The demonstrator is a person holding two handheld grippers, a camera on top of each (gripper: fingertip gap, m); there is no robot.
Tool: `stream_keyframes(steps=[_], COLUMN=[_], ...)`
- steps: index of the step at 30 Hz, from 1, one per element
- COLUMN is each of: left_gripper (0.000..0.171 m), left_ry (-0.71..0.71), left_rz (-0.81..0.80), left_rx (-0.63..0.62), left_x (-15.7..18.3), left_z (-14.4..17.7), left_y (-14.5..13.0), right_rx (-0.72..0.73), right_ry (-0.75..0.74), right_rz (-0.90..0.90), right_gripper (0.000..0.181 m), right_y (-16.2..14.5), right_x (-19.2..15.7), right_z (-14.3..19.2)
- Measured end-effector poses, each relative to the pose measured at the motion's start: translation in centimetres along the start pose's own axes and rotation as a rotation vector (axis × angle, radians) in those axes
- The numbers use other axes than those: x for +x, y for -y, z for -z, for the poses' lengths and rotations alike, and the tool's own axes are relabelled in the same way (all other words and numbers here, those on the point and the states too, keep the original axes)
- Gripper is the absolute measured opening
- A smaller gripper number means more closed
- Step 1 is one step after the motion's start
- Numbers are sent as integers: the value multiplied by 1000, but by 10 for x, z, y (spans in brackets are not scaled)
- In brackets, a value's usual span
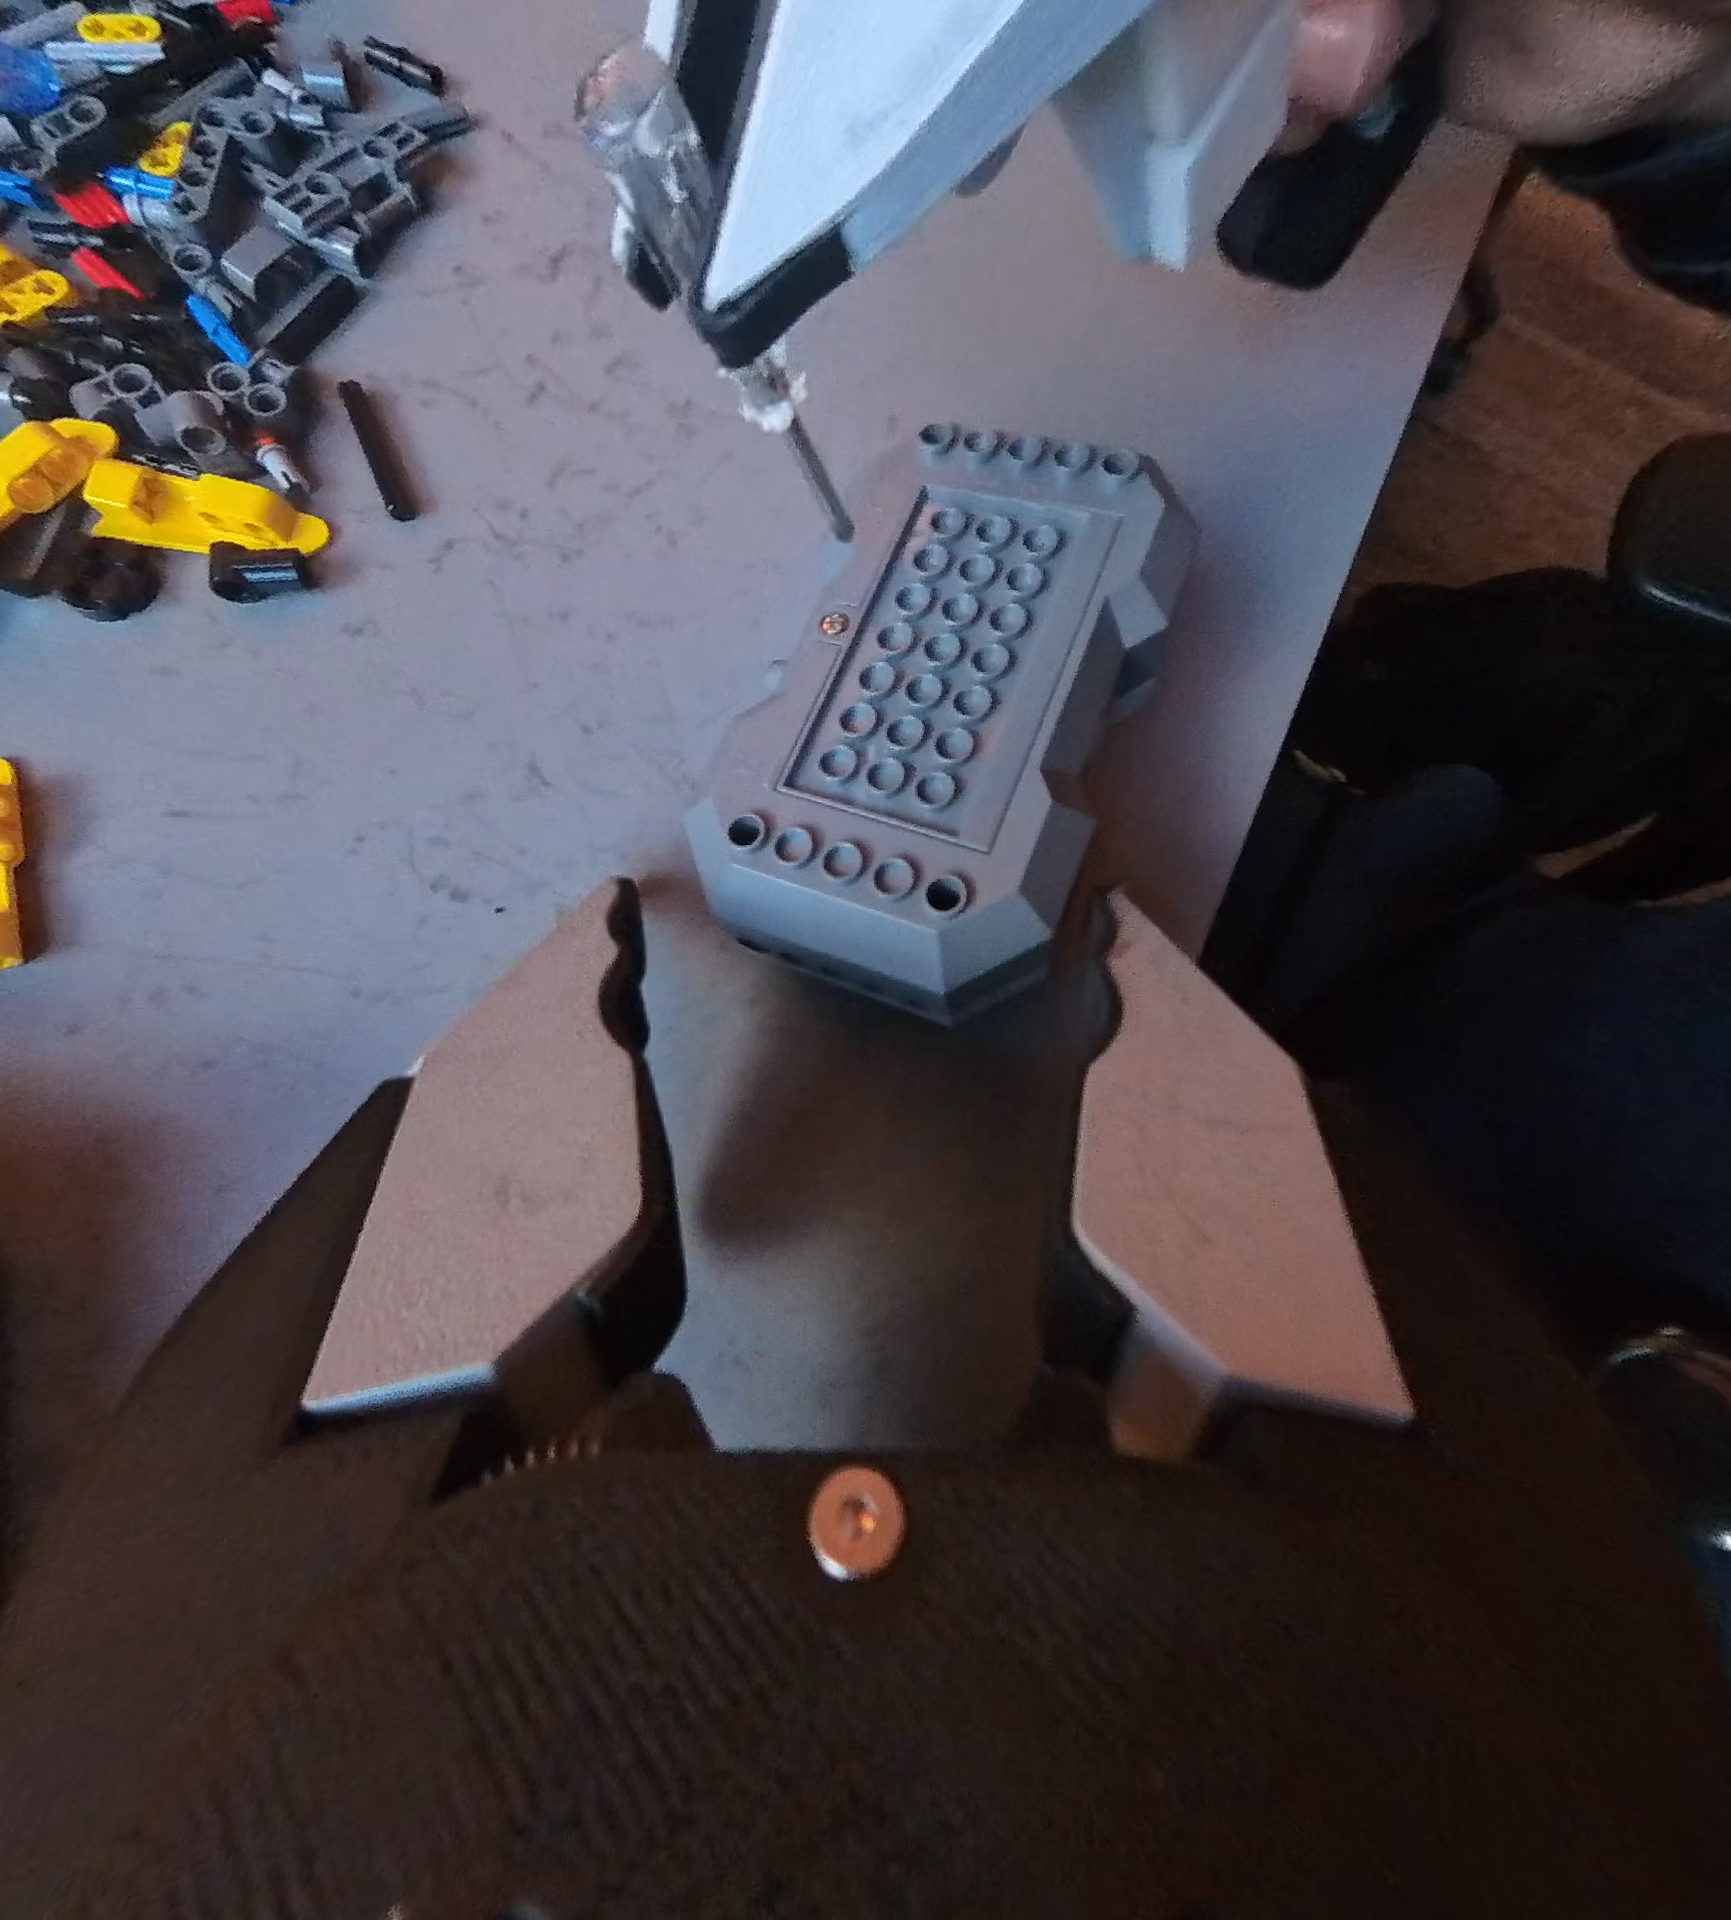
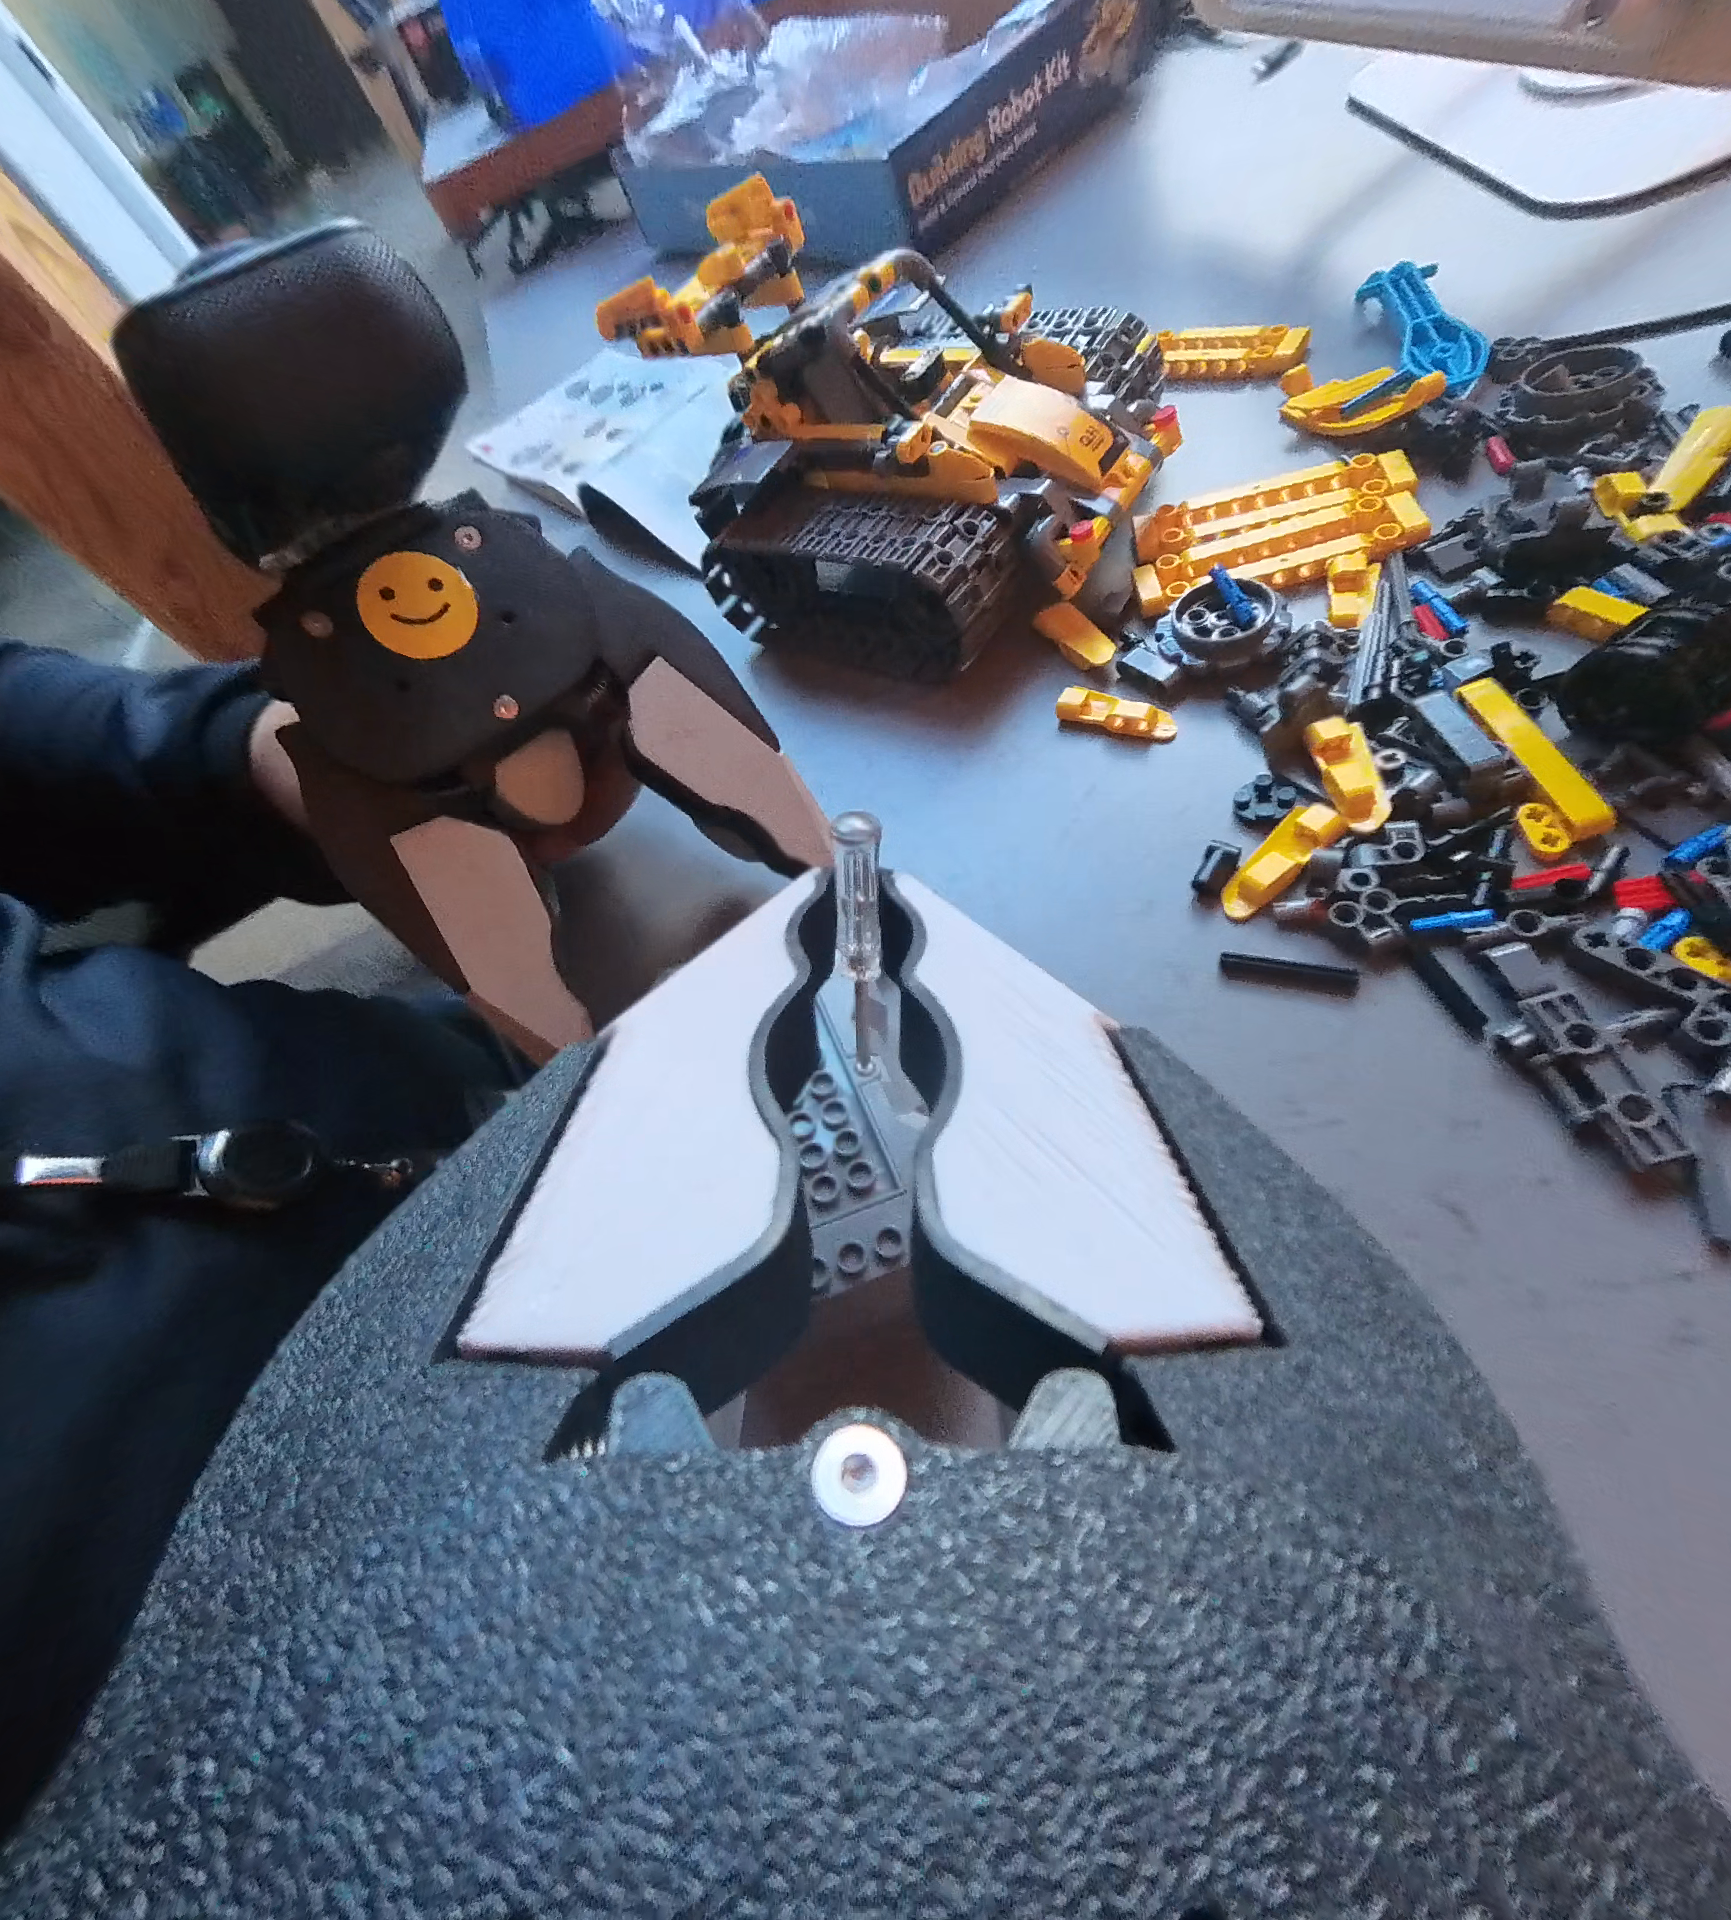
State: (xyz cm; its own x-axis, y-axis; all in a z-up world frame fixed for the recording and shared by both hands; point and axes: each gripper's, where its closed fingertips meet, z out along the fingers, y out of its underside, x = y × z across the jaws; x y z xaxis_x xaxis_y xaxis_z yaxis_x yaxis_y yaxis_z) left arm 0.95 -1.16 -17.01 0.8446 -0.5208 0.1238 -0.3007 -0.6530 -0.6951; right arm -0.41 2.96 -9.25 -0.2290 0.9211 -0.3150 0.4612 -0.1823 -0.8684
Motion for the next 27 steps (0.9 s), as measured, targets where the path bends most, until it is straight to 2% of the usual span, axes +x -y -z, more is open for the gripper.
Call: stream_keyframes(steps=[4,8,10,27], left_gripper=[82,73,74,74], left_ry=[-8,-28,-31,-60], left_rz=[-16,-39,-40,-44], left_rx=[21,61,50,-5], left_x=[1,-2,-4,4], left_z=[6,18,18,-2], left_y=[7,21,22,10], right_rx=[48,64,74,125], right_ry=[12,-3,1,5], right_rz=[-36,-48,-61,-92], right_gripper=[7,7,7,7], right_y=[0,-1,-2,-7], right_x=[-2,2,3,5], right_z=[-3,-5,-5,-2])
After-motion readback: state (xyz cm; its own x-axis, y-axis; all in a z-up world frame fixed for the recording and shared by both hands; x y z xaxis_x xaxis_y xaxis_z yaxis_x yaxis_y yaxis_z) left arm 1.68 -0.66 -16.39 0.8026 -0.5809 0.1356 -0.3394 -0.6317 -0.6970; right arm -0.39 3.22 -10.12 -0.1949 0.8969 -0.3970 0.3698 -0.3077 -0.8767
